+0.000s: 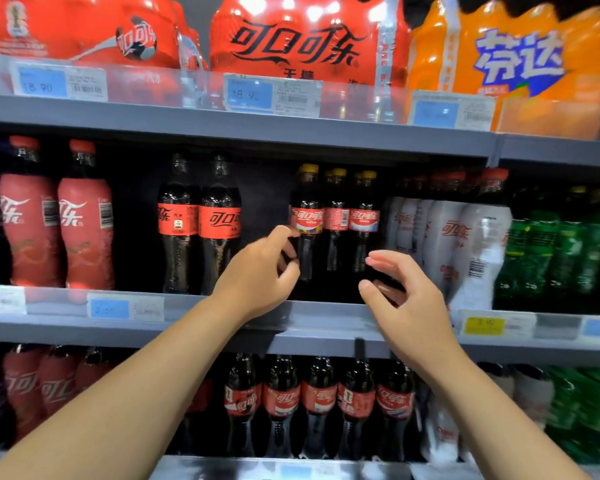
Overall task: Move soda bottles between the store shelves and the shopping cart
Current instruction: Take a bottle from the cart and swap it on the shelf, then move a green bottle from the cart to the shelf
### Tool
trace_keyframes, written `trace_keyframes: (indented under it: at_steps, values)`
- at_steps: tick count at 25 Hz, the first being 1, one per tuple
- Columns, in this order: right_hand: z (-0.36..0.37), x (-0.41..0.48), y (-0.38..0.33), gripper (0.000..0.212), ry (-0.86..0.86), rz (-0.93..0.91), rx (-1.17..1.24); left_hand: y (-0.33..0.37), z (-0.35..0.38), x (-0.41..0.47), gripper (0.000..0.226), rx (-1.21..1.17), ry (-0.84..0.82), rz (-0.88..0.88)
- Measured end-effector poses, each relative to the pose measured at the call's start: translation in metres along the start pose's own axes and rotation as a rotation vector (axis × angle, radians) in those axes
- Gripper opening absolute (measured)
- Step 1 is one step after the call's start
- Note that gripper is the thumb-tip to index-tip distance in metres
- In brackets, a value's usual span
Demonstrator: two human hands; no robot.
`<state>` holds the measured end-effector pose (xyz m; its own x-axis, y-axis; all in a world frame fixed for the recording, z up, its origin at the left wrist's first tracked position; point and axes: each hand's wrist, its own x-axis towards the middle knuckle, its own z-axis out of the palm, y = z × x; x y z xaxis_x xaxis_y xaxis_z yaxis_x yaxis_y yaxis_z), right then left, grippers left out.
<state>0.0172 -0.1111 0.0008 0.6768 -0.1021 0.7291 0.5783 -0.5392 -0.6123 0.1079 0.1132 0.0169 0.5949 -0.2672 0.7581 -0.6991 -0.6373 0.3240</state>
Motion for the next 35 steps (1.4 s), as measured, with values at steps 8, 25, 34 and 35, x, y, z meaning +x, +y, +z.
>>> trace_keyframes:
  at_steps: [8, 25, 34, 35]
  values:
    - [-0.073, -0.077, -0.022, 0.038, -0.102, 0.052, 0.008, 0.060, -0.014, -0.068, 0.059, -0.024, 0.052, 0.054]
    - [0.015, -0.309, -0.120, 0.044, -0.505, 0.101, 0.323, 0.088, -0.176, -0.440, 0.045, -0.045, 0.124, -0.495]
    - [0.189, -0.413, -0.150, 0.040, -0.652, 0.193, 0.487, -0.030, -0.266, -0.603, 0.041, 0.017, 0.131, -0.868]
    - [0.209, -0.425, -0.149, 0.039, -0.644, 0.220, 0.488, -0.048, -0.270, -0.618, 0.041, 0.002, 0.097, -0.903]
